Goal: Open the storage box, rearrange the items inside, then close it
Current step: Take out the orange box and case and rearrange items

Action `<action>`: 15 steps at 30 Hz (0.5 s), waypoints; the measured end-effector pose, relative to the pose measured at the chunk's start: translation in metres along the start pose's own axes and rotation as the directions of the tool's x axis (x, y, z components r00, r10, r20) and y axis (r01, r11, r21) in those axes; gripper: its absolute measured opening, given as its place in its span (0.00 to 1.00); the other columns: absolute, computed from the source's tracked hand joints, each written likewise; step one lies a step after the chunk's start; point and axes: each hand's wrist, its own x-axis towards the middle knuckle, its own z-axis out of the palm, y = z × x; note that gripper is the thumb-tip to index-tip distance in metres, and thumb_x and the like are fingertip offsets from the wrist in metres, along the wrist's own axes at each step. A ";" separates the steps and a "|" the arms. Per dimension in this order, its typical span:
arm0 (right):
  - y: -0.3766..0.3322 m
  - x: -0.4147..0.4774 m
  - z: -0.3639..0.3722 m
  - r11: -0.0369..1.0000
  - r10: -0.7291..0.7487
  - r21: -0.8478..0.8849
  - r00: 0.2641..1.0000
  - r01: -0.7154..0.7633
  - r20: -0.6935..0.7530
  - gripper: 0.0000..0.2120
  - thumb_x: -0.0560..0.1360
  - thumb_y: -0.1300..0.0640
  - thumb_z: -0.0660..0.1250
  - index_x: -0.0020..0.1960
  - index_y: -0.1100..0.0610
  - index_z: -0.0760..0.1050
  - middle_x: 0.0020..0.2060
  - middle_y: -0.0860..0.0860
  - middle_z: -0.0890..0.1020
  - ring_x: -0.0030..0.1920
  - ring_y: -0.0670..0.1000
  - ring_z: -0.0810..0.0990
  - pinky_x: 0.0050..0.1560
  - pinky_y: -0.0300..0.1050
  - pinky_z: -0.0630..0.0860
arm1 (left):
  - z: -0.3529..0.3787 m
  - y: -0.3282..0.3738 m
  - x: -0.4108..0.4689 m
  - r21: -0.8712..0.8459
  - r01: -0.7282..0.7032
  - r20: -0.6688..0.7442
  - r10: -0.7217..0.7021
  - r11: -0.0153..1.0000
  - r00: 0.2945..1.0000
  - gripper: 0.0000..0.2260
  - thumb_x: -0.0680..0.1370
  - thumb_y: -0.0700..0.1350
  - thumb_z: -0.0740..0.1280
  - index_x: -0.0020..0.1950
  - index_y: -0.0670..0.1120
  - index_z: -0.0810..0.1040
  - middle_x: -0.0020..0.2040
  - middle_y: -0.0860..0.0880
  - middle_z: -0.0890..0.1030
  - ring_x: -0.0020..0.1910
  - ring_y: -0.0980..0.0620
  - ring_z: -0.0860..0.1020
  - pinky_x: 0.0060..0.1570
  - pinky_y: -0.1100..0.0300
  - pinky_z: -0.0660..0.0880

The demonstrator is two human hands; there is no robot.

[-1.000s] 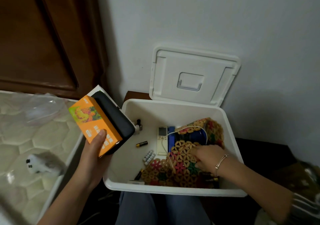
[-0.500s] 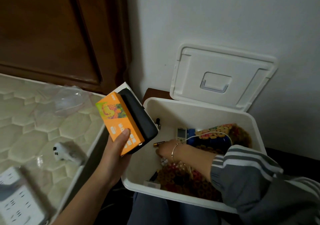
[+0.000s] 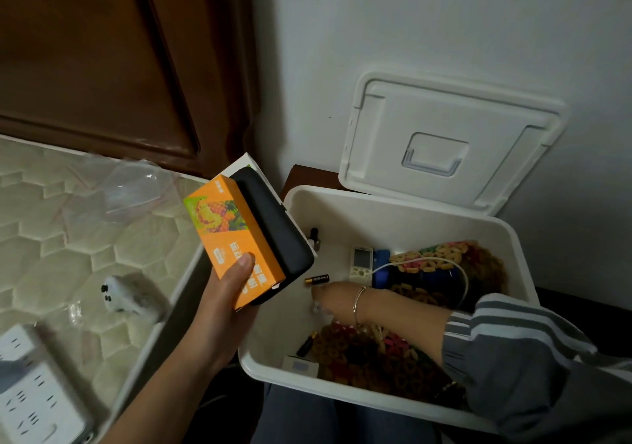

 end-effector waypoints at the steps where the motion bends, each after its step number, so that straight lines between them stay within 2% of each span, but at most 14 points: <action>1: -0.002 0.000 -0.002 0.985 0.029 0.169 0.998 -0.021 -0.048 0.14 0.77 0.62 0.62 0.62 0.64 0.67 0.55 0.62 0.76 0.52 0.61 0.77 0.45 0.44 0.71 | 0.000 0.000 0.000 0.001 0.002 0.002 -0.002 1.000 1.000 0.32 0.69 0.58 0.75 0.70 0.49 0.72 0.63 0.40 0.79 0.62 0.42 0.79 0.52 0.56 0.79; 2: -0.005 0.000 -0.006 0.929 0.082 0.367 0.993 -0.046 -0.083 0.11 0.78 0.60 0.62 0.58 0.63 0.68 0.53 0.62 0.77 0.51 0.59 0.78 0.46 0.45 0.73 | -0.001 0.000 0.000 -0.004 0.003 0.004 -0.003 1.000 1.000 0.32 0.69 0.58 0.75 0.70 0.49 0.72 0.63 0.40 0.79 0.62 0.42 0.79 0.52 0.56 0.79; 3: -0.009 -0.001 -0.010 0.811 0.143 0.580 0.987 -0.071 -0.079 0.10 0.78 0.59 0.62 0.57 0.61 0.67 0.51 0.61 0.79 0.49 0.56 0.79 0.45 0.44 0.75 | -0.001 0.000 0.001 -0.008 0.003 0.007 -0.003 1.000 1.000 0.31 0.70 0.58 0.74 0.70 0.49 0.72 0.64 0.40 0.79 0.62 0.42 0.79 0.52 0.56 0.79; 4: -0.015 -0.003 -0.013 0.620 0.175 0.780 0.984 -0.081 -0.037 0.09 0.78 0.60 0.62 0.57 0.59 0.68 0.48 0.59 0.81 0.46 0.53 0.80 0.43 0.42 0.75 | -0.002 0.000 0.001 -0.007 0.004 0.012 -0.004 1.000 1.000 0.30 0.71 0.57 0.72 0.70 0.49 0.71 0.64 0.40 0.78 0.62 0.41 0.78 0.53 0.56 0.79; 5: -0.019 -0.005 -0.015 0.371 0.169 0.925 0.986 -0.078 0.015 0.09 0.77 0.61 0.63 0.57 0.56 0.69 0.45 0.56 0.81 0.44 0.51 0.80 0.42 0.40 0.74 | -0.002 0.000 0.001 -0.005 0.003 0.017 -0.003 1.000 1.000 0.29 0.73 0.56 0.71 0.71 0.48 0.70 0.65 0.40 0.78 0.63 0.41 0.78 0.54 0.55 0.79; 6: -0.021 -0.007 -0.016 0.112 0.139 0.991 0.989 -0.075 0.059 0.09 0.77 0.62 0.63 0.56 0.53 0.70 0.42 0.55 0.81 0.44 0.51 0.80 0.42 0.41 0.74 | -0.002 -0.001 0.001 -0.004 0.001 0.018 -0.001 1.000 1.000 0.28 0.73 0.55 0.69 0.71 0.48 0.70 0.65 0.40 0.78 0.63 0.40 0.77 0.55 0.54 0.79; 7: -0.022 -0.008 -0.016 -0.087 0.108 0.993 0.990 -0.078 0.087 0.09 0.77 0.62 0.63 0.54 0.52 0.71 0.41 0.54 0.81 0.44 0.52 0.81 0.42 0.43 0.73 | -0.002 -0.001 0.001 -0.005 0.004 0.017 -0.004 1.000 1.000 0.28 0.73 0.55 0.69 0.71 0.48 0.70 0.65 0.39 0.78 0.63 0.40 0.77 0.55 0.53 0.79; 8: -0.023 -0.010 -0.016 -0.180 0.093 0.980 0.990 -0.087 0.105 0.07 0.76 0.62 0.64 0.52 0.53 0.71 0.39 0.54 0.80 0.44 0.53 0.81 0.42 0.44 0.73 | -0.002 -0.001 0.001 -0.006 0.010 0.012 -0.010 1.000 1.000 0.29 0.72 0.56 0.70 0.71 0.48 0.71 0.64 0.39 0.78 0.63 0.40 0.78 0.55 0.53 0.79; 9: -0.023 -0.008 -0.014 -0.153 0.114 0.983 0.986 -0.103 0.121 0.05 0.75 0.60 0.66 0.49 0.53 0.72 0.38 0.53 0.79 0.42 0.52 0.80 0.41 0.44 0.73 | -0.001 0.000 0.001 -0.005 0.014 0.007 -0.014 1.000 1.000 0.29 0.72 0.56 0.70 0.70 0.48 0.71 0.64 0.39 0.78 0.62 0.40 0.78 0.54 0.53 0.79; 10: -0.025 -0.005 -0.012 0.008 0.178 0.992 0.976 -0.125 0.122 0.05 0.73 0.56 0.68 0.45 0.53 0.72 0.36 0.51 0.79 0.39 0.50 0.80 0.39 0.43 0.73 | -0.001 0.000 0.000 0.001 0.013 0.003 -0.013 1.000 1.000 0.29 0.71 0.56 0.70 0.70 0.48 0.71 0.63 0.39 0.78 0.62 0.40 0.78 0.53 0.53 0.79; 11: -0.027 -0.002 -0.010 0.267 0.263 0.950 0.960 -0.164 0.092 0.09 0.72 0.51 0.70 0.40 0.53 0.72 0.34 0.49 0.77 0.37 0.48 0.78 0.37 0.42 0.73 | 0.000 0.001 0.000 0.009 0.011 0.000 -0.011 1.000 1.000 0.30 0.71 0.56 0.70 0.71 0.48 0.70 0.63 0.39 0.78 0.62 0.40 0.78 0.54 0.53 0.79; 13: -0.029 0.006 0.000 0.764 0.296 0.616 0.952 -0.192 -0.071 0.16 0.69 0.43 0.70 0.34 0.52 0.70 0.33 0.49 0.75 0.36 0.48 0.75 0.38 0.42 0.72 | 0.000 0.001 0.000 0.019 0.007 -0.005 -0.007 1.000 1.000 0.31 0.71 0.56 0.70 0.71 0.47 0.69 0.64 0.39 0.78 0.62 0.40 0.78 0.55 0.52 0.78; 14: -0.029 0.010 0.006 0.898 0.213 0.417 0.969 -0.143 -0.126 0.16 0.70 0.43 0.70 0.35 0.53 0.70 0.35 0.50 0.76 0.37 0.50 0.75 0.39 0.44 0.72 | 0.000 0.002 0.000 0.020 0.005 -0.007 -0.005 1.000 1.000 0.31 0.71 0.56 0.70 0.71 0.47 0.69 0.64 0.39 0.78 0.62 0.40 0.78 0.55 0.52 0.78; 15: -0.030 0.012 0.014 0.961 0.117 0.266 0.983 -0.076 -0.139 0.16 0.70 0.44 0.70 0.37 0.55 0.71 0.37 0.53 0.77 0.39 0.53 0.76 0.40 0.46 0.72 | 0.000 0.002 0.000 0.016 0.005 -0.009 -0.004 1.000 1.000 0.32 0.71 0.56 0.70 0.72 0.47 0.69 0.63 0.39 0.78 0.62 0.40 0.78 0.55 0.53 0.79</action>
